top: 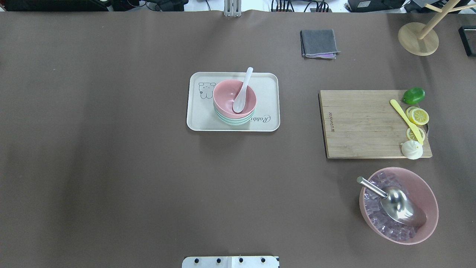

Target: Stack pink bowl on green and place spoon

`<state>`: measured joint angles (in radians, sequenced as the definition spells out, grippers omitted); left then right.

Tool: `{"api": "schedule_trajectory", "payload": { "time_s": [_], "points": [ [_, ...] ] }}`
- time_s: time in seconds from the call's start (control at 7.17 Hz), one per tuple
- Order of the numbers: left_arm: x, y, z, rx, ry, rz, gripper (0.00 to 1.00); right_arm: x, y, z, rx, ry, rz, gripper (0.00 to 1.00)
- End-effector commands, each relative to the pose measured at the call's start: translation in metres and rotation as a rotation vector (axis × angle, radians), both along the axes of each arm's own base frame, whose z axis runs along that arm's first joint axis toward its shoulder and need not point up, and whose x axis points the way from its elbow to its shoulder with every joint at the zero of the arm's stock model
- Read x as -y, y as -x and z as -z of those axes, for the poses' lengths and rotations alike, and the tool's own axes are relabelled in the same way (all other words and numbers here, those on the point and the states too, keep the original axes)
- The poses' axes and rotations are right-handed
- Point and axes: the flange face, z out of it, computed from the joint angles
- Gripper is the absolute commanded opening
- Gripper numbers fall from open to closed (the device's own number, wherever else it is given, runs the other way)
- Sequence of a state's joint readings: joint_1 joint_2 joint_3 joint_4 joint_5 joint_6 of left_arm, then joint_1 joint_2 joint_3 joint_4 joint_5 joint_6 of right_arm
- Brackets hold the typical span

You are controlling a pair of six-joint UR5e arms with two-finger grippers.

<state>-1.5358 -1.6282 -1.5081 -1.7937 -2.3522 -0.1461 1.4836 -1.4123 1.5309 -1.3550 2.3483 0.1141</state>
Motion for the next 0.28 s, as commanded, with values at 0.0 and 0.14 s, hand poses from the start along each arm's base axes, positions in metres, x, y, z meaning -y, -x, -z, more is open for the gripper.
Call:
{"api": "schedule_trajectory", "payload": {
  "time_s": [0.0, 0.14],
  "points": [
    [-0.011, 0.005, 0.0066, 0.009, -0.05, 0.012, 0.99, -0.0148, -0.003, 0.0026, -0.002, 0.009, -0.003, 1.0],
    [-0.0137, 0.0048, 0.0064, 0.004, -0.048, 0.013, 0.99, -0.0146, -0.0022, -0.0023, -0.004, 0.019, -0.002, 1.0]
  ]
}}
